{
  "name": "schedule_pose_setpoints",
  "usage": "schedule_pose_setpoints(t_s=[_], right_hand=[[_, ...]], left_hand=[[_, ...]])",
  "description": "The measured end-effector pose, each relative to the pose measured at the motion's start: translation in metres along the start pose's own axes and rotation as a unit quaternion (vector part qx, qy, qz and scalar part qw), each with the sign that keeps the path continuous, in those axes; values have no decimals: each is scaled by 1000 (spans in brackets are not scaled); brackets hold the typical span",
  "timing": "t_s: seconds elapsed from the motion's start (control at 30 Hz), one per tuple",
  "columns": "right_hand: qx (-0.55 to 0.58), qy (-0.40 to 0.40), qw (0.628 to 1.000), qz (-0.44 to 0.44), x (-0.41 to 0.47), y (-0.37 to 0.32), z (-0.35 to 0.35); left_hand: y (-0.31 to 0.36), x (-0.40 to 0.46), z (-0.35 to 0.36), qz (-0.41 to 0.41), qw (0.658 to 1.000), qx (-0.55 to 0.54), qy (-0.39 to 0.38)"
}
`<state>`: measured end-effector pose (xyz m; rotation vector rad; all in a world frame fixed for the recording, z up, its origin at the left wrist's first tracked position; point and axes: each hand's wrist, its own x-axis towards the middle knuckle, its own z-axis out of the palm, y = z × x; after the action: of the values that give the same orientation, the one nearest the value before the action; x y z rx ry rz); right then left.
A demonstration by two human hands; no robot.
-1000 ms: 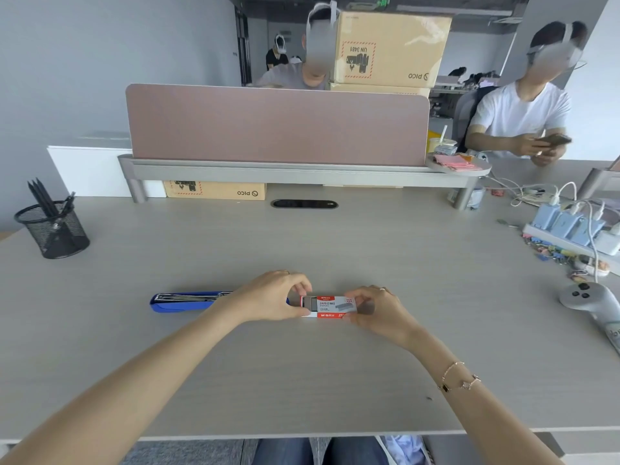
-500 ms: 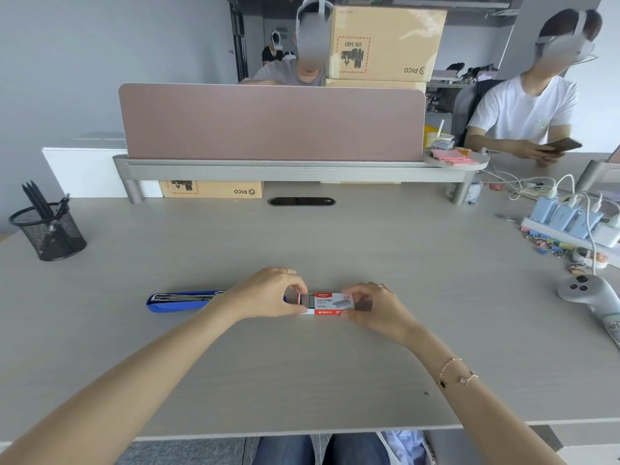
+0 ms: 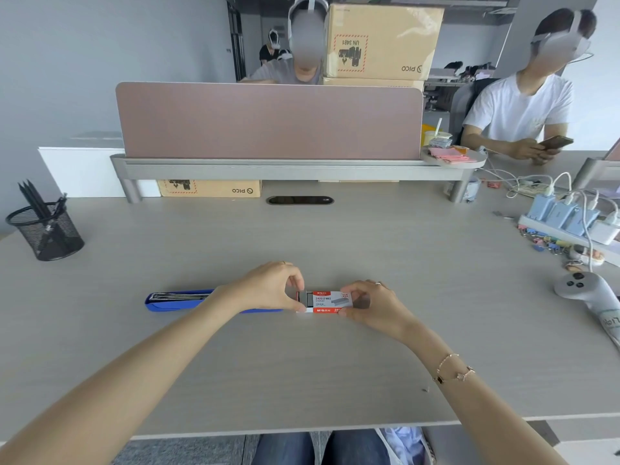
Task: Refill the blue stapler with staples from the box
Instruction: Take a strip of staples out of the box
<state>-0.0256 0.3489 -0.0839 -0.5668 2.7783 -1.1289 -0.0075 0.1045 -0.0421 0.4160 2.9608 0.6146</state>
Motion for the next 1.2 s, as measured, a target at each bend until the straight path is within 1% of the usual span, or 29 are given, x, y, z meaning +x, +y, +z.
schedule_pose_setpoints(t_s=[0.17, 0.33, 0.47, 0.6, 0.73, 0.83, 0.93, 1.07, 1.2], right_hand=[[-4, 4, 1000, 0, -1, -2, 1], [-9, 8, 1000, 1, -3, -5, 0], [-14, 14, 1000, -1, -6, -10, 0], [-39, 39, 998, 5, -10, -13, 3], [-86, 93, 992, 18, -12, -17, 6], [-109, 128, 986, 0, -11, -23, 11], [-119, 129, 984, -32, -9, -31, 20], [-96, 132, 985, -50, -5, -39, 30], [-78, 141, 986, -46, -2, -41, 35]], left_hand=[[1, 0, -1, -12, 997, -69, 34], [6, 0, 0, -24, 996, -78, 33], [4, 0, 1, -34, 994, -86, 57], [6, 4, 3, -65, 988, -110, 92], [10, 3, 9, -88, 979, -137, 123], [14, 2, 12, -102, 972, -157, 145], [20, 0, 17, -104, 968, -167, 156], [26, -1, 24, -95, 965, -179, 168], [32, -2, 25, -95, 962, -187, 177]])
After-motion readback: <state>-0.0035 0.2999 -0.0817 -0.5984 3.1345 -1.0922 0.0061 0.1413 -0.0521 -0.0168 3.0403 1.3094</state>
